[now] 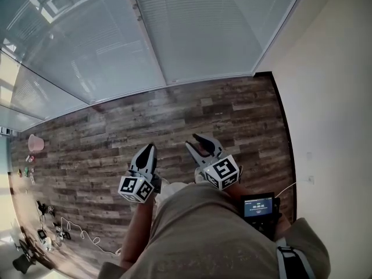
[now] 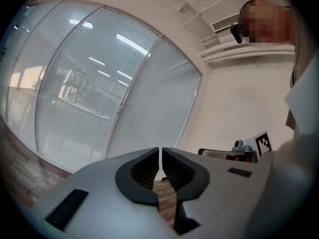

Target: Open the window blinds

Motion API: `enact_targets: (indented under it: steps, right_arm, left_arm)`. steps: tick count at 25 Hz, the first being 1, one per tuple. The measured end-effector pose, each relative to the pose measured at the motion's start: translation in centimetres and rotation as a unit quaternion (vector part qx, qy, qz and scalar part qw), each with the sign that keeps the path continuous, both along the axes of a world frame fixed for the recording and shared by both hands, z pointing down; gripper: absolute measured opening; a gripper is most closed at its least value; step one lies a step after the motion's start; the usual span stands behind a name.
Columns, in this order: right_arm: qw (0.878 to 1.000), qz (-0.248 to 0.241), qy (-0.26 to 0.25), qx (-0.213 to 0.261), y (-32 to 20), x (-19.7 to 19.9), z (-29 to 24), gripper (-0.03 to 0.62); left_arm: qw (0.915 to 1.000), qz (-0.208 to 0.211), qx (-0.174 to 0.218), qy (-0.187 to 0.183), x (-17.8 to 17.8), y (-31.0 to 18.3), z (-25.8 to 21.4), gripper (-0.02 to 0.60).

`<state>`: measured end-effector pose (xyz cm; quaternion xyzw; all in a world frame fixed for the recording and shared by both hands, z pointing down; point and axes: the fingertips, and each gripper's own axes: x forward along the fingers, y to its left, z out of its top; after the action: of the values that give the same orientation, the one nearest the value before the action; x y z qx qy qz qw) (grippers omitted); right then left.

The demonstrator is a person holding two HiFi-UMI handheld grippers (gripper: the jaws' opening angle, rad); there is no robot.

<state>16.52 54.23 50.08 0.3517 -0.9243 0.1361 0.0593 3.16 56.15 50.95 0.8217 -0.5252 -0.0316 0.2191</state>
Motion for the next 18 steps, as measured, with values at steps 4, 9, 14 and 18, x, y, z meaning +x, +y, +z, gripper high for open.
enact_targets:
  steps: [4, 9, 14, 18]
  right_arm:
    - [1.0, -0.007, 0.001, 0.002, -0.5, 2.4, 0.3, 0.135]
    - [1.0, -0.015, -0.003, -0.002, -0.4, 3.5, 0.6, 0.135]
    - [1.0, -0.016, -0.002, -0.004, -0.6, 3.7, 0.9, 0.135]
    - [1.0, -0.016, 0.017, 0.016, -1.0, 3.6, 0.6, 0.135]
  left_arm:
    - [0.9998, -0.021, 0.005, 0.003, 1.8, -0.5, -0.1, 0.034]
    - [0.9993, -0.037, 0.002, 0.009, 3.0, 0.0, -0.1, 0.034]
    - [0.9991, -0.042, -0.005, 0.006, 2.8, -0.2, 0.2, 0.034]
    - [0.9989, -0.044, -0.011, 0.009, 2.2, -1.2, 0.5, 0.034]
